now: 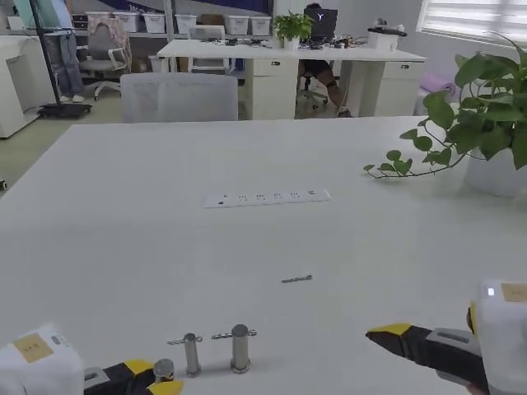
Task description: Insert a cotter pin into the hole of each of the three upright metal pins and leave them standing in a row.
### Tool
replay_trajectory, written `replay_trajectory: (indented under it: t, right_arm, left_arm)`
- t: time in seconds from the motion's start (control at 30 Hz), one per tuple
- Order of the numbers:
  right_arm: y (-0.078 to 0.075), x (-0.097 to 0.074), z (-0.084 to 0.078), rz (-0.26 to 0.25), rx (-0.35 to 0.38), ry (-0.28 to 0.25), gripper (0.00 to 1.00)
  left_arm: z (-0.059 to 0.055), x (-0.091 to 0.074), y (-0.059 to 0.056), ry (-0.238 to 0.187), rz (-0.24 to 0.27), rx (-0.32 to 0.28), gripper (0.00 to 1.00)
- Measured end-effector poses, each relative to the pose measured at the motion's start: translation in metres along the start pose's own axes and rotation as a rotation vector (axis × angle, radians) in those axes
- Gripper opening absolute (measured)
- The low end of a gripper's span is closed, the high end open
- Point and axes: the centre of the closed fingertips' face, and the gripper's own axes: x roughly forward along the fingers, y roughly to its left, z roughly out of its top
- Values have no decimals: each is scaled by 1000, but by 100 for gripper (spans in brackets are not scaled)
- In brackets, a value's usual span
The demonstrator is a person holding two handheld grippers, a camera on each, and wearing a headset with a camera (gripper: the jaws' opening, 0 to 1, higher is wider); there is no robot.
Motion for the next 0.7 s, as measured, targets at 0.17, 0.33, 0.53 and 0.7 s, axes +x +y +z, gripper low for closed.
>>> replay_trajectory:
  t: [0.17, 0.33, 0.53, 0.7]
  right_arm:
    - [-2, -3, -1, -1, -1, -1, 80]
    - [-4, -5, -1, -6, 0, -6, 78]
    - [-7, -6, -3, -13, -3, -3, 78]
    - [-7, -6, -4, -15, -1, -3, 78]
  left_arm:
    - [4, 7, -10, -5, -24, 9, 11]
    - [8, 15, -21, -9, -47, 24, 11]
    - [11, 26, -34, -17, -82, 46, 11]
    - [11, 31, -41, -15, -100, 53, 11]
